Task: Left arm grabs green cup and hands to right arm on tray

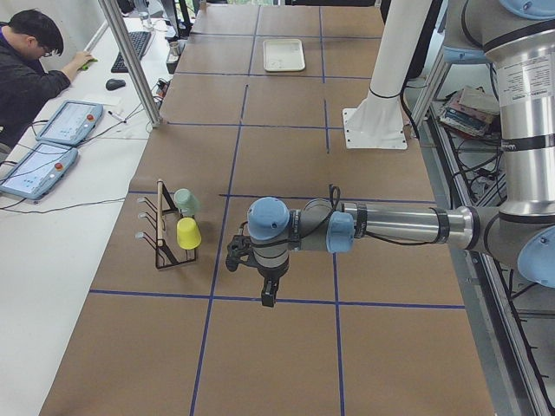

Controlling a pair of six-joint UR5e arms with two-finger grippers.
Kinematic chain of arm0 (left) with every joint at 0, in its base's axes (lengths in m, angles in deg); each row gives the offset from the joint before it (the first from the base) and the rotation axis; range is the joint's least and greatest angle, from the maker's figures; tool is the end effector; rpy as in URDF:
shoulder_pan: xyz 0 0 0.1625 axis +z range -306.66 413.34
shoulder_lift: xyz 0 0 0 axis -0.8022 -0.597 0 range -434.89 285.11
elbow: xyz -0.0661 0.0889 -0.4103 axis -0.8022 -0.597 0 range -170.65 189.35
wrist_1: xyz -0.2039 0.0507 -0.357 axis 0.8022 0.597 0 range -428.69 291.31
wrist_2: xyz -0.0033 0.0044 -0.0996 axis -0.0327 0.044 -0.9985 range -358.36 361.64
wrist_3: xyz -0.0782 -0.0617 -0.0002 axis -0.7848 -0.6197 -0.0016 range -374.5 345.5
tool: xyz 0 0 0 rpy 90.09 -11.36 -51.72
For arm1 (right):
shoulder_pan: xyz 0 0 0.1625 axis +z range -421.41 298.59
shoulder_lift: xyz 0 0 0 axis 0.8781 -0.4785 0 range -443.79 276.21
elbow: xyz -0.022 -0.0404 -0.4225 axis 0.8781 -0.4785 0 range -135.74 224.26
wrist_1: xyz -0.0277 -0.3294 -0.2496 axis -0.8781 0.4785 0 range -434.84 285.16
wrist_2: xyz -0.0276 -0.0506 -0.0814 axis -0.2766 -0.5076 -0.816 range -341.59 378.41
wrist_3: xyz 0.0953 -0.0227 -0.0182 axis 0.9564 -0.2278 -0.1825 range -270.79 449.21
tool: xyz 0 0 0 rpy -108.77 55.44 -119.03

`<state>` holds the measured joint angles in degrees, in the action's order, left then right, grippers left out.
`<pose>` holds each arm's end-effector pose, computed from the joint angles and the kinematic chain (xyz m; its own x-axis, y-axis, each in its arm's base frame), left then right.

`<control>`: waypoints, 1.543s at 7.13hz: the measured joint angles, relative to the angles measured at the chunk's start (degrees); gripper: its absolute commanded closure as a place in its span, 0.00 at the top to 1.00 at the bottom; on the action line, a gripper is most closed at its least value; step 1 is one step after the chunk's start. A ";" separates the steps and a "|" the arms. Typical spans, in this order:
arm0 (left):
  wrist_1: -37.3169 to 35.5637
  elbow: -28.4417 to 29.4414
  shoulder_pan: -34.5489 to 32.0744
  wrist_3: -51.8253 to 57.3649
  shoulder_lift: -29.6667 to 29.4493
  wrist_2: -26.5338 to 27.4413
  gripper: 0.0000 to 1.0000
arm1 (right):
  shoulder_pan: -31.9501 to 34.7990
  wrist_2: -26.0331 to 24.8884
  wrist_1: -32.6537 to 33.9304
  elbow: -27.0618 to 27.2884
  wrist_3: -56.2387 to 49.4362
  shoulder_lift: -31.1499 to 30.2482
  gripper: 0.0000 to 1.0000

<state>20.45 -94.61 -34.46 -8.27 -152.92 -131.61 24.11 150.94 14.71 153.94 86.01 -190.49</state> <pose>-0.0495 -0.4072 0.6352 0.7188 0.1496 -0.6789 -0.1171 0.9887 0.0938 0.0366 -0.3775 0.6165 0.7260 -0.1531 0.6705 0.1186 0.9882 0.0972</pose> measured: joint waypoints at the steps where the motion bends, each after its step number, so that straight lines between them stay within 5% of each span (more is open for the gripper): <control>1: 0.83 -0.01 0.04 -0.10 -0.96 -0.05 1.00 | 0.00 -0.01 0.00 0.05 0.02 0.00 1.00; 4: 5.56 2.29 0.11 -2.10 -10.65 -0.06 1.00 | 0.00 -0.08 0.00 0.09 0.01 0.00 1.00; 8: 21.03 4.44 7.08 -26.92 -16.87 0.48 1.00 | 0.00 -0.07 0.07 0.00 0.03 0.00 1.00; 11: 32.54 11.22 16.10 -48.00 -24.63 12.30 1.00 | 0.00 -0.06 0.09 -0.07 0.03 0.07 1.00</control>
<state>52.99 -83.39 -18.36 -56.27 -177.55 -119.31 24.11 150.88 14.80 153.87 86.04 -190.42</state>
